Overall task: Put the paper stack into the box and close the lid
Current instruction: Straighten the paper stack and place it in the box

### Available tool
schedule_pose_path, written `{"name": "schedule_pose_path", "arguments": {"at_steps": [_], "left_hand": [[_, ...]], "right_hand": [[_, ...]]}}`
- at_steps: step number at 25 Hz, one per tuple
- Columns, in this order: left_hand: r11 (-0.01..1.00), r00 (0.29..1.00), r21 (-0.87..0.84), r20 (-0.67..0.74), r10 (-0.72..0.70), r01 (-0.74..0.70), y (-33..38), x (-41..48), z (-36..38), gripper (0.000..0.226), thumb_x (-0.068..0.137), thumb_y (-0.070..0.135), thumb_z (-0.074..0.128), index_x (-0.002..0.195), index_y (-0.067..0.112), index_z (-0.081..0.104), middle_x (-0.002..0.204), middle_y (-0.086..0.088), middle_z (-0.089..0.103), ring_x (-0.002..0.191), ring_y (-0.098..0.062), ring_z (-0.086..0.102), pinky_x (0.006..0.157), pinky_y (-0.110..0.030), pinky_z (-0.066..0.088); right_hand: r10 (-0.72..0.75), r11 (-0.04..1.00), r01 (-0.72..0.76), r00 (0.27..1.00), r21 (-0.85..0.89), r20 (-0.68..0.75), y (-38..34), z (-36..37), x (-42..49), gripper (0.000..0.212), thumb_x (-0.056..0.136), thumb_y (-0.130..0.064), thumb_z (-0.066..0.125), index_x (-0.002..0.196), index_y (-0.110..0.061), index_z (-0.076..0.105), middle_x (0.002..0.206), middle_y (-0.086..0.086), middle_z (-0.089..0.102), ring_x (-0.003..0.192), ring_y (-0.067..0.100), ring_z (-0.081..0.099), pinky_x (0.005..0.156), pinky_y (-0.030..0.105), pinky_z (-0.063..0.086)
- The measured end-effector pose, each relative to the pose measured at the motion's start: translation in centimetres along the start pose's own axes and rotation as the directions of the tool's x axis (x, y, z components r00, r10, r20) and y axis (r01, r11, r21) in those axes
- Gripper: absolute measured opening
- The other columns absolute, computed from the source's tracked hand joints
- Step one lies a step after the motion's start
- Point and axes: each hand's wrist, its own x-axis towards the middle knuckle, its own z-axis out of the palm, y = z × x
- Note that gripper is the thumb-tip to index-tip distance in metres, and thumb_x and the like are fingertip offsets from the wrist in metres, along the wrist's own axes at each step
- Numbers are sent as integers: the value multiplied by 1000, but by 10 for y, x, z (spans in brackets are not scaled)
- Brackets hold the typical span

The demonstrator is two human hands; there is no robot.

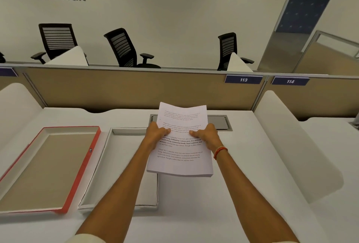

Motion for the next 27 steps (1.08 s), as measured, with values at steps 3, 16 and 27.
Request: {"name": "schedule_pose_path", "arguments": {"at_steps": [3, 16, 27], "left_hand": [[1000, 1000, -24, -15, -14, 14, -10, 0, -27, 38, 84, 8, 69, 120, -2, 60, 116, -20, 70, 95, -37, 71, 86, -53, 58], [998, 993, -12, -102, -55, 54, -54, 14, -131, 30, 83, 10, 71, 111, 10, 58, 118, -14, 68, 94, -30, 69, 77, -39, 59], [995, 990, -4, -91, -104, 104, -95, 36, -175, 42, 85, 9, 69, 125, 3, 55, 124, -18, 66, 104, -36, 67, 89, -51, 57]], "right_hand": [[-1, 1000, 1, 1000, -9, 16, -9, 27, -5, 45, 76, -16, 83, 116, -7, 65, 118, 14, 71, 99, 33, 71, 87, 46, 59], [-13, 1000, 14, 997, -22, 74, -32, 140, -20, 47, 79, -16, 80, 121, -3, 62, 120, 16, 69, 102, 34, 70, 89, 46, 59], [10, 998, -4, 995, -62, 95, -28, 205, -19, 48, 81, -19, 79, 123, -6, 60, 123, 15, 68, 103, 33, 70, 88, 43, 59]]}}
